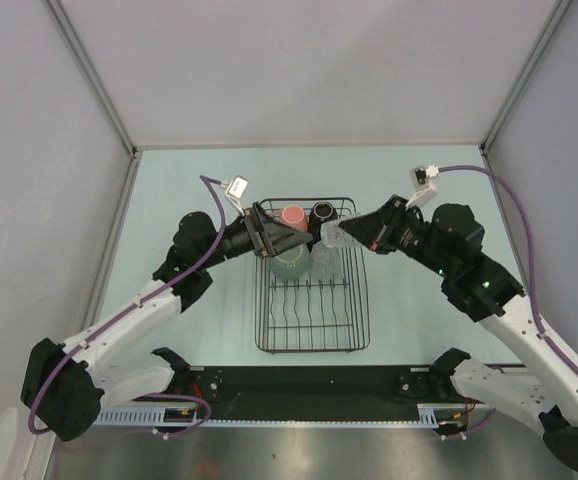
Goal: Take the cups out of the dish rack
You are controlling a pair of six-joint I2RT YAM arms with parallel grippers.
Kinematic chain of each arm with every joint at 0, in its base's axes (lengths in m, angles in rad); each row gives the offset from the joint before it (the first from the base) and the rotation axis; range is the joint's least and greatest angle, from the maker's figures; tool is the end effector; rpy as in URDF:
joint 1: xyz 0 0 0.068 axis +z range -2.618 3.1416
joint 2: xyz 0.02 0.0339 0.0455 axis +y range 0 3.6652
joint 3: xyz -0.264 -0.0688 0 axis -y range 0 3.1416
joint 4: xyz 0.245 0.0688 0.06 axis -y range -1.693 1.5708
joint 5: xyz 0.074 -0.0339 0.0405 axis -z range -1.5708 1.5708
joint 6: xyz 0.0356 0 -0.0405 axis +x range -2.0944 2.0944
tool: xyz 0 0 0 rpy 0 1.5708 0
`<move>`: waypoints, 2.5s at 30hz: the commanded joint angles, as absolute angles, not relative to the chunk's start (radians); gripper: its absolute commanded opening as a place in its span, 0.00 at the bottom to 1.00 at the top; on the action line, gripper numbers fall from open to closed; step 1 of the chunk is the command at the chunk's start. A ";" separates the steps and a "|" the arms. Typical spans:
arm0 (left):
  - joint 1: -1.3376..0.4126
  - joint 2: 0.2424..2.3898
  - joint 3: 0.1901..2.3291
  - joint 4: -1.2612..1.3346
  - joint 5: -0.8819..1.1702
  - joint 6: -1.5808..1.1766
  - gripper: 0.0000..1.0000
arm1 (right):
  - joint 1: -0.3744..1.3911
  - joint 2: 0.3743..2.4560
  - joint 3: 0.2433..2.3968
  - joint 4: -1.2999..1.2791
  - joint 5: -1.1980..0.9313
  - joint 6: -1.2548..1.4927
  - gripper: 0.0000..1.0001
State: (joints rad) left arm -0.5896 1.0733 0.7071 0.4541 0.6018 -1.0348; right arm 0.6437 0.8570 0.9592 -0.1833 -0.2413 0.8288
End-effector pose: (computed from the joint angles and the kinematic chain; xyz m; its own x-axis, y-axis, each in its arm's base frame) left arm 0.1943 -0.1542 0.3229 -0.7598 -0.3444 -0.5515 0.5362 0.1478 -0.8311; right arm 0.1492 0.1226 0.3889 -0.6138 0.4343 -0.6593 -0.4748 0.4641 0.7478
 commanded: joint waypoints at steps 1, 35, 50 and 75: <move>-0.571 1.005 0.799 0.163 0.383 -0.891 1.00 | 0.626 0.899 1.258 -0.536 0.133 0.631 0.00; -0.561 0.833 0.831 -0.581 -0.163 -0.696 1.00 | 0.029 1.983 1.672 -0.805 0.433 0.537 0.00; -0.561 0.920 0.847 -0.552 -0.143 -0.683 1.00 | 0.021 2.082 1.668 -0.717 0.462 0.543 0.00; -0.561 0.940 0.841 -0.511 -0.115 -0.684 1.00 | 0.061 1.856 1.488 -0.555 0.451 0.557 0.53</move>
